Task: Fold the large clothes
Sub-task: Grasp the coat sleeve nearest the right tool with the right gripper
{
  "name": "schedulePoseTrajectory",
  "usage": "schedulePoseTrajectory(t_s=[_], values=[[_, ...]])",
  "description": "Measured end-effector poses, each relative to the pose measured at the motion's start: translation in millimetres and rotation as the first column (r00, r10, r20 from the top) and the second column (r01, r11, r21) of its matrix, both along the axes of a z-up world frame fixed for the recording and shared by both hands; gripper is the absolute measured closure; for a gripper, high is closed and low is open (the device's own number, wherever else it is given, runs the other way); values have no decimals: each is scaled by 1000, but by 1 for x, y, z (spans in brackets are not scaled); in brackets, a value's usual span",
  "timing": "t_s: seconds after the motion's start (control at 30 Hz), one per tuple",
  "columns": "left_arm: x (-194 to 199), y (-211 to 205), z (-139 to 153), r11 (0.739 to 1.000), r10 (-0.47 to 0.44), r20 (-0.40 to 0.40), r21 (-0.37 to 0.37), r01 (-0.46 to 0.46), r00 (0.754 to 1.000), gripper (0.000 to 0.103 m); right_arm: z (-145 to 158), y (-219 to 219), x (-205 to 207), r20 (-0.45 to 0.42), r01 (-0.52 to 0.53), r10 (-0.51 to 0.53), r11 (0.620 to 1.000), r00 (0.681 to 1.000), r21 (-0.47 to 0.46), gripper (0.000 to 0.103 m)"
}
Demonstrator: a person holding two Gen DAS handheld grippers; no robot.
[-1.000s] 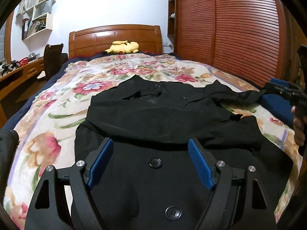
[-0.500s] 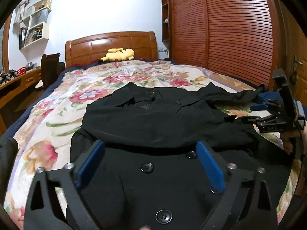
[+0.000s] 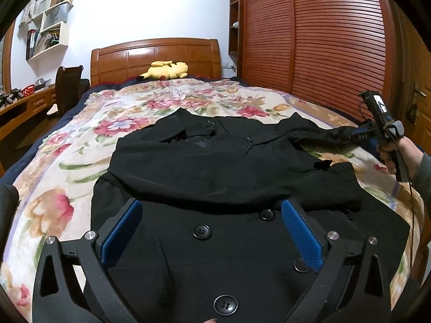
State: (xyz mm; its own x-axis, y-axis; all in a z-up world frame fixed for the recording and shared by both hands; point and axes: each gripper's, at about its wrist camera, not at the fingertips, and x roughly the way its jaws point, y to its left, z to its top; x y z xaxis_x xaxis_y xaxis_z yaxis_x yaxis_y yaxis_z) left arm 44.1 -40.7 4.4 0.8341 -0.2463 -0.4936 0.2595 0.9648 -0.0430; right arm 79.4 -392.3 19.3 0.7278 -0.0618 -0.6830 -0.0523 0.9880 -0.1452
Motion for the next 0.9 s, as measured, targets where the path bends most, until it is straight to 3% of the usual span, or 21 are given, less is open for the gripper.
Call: schedulePoseTrajectory(t_s=[0.27,0.37,0.53,0.77,0.9], values=[[3,-1,-5,1000,-1,-20,-1,1,1000,0,-13,-37,49,-36,140,-137,984,990,111,30],[4,0,-6,1000,-1,-28,-4,1,1000,0,-19,-41,53,-44,172,-167,974,985,149,30],[4,-1,-7,1000,-6,-32,-2,6,999,0,-28,-49,57,-52,213,-207,961,977,176,21],[4,-2,-8,1000,-8,-32,6,8,999,0,-39,-53,54,-100,253,-237,948,966,194,21],[4,-2,-9,1000,-7,-37,7,7,999,0,-44,-61,61,-77,249,-237,936,968,250,21]])
